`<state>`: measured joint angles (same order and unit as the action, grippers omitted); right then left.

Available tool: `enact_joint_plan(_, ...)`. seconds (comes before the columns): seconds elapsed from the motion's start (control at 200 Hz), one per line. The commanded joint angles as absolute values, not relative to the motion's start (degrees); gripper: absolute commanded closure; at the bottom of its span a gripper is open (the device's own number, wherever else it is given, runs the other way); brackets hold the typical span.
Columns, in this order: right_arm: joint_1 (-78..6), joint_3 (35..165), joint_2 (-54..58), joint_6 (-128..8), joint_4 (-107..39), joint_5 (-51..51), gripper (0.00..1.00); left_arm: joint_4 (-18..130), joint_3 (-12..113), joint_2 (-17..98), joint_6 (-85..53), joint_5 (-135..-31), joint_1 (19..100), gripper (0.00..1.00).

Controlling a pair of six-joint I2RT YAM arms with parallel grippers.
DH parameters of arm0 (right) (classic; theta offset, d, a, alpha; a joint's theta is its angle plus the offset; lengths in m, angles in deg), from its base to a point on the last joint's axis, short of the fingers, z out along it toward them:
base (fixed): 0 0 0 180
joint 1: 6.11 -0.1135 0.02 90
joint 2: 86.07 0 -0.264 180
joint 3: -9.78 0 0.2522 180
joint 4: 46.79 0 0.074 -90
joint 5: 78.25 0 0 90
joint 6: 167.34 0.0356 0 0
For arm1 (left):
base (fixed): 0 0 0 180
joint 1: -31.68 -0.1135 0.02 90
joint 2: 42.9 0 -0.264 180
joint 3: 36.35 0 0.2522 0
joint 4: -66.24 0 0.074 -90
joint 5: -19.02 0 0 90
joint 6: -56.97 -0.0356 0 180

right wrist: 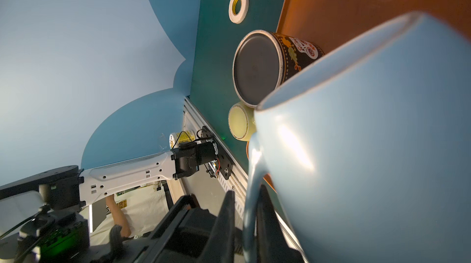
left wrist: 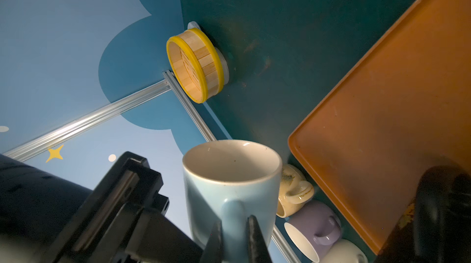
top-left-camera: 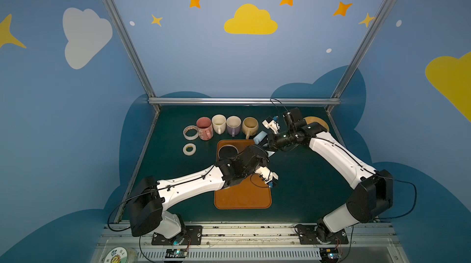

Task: Turn the mug right side up
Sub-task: Place the mug at the top-center of the table.

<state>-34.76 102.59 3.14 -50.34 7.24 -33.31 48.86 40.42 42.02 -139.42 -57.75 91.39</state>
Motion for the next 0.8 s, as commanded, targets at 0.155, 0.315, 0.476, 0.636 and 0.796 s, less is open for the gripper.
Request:
enact_joint_plan(0.155, -35.43, 99.25, 3.73, -50.72, 0.91, -36.06, 0.86, 50.51, 36.33, 39.72, -131.67, -56.39, 92.46, 0.96)
enact_joint_plan(0.315, -35.36, 98.36, 3.83, -51.04, 0.54, -34.17, 0.85, 48.70, 36.16, 39.37, -125.73, -57.79, 92.51, 0.96)
enact_joint_plan(0.476, -34.21, 97.56, 1.98, -50.38, -0.25, -32.03, 0.85, 47.64, 36.37, 39.70, -120.18, -58.81, 91.90, 0.96)
enact_joint_plan(0.636, -32.59, 96.12, -1.02, -49.09, -1.55, -30.36, 0.85, 45.84, 37.61, 40.76, -112.52, -60.98, 90.17, 0.96)
enact_joint_plan(0.796, -29.93, 93.39, -6.12, -46.90, -4.00, -26.86, 0.85, 45.29, 39.21, 41.29, -104.14, -64.92, 87.94, 0.97)
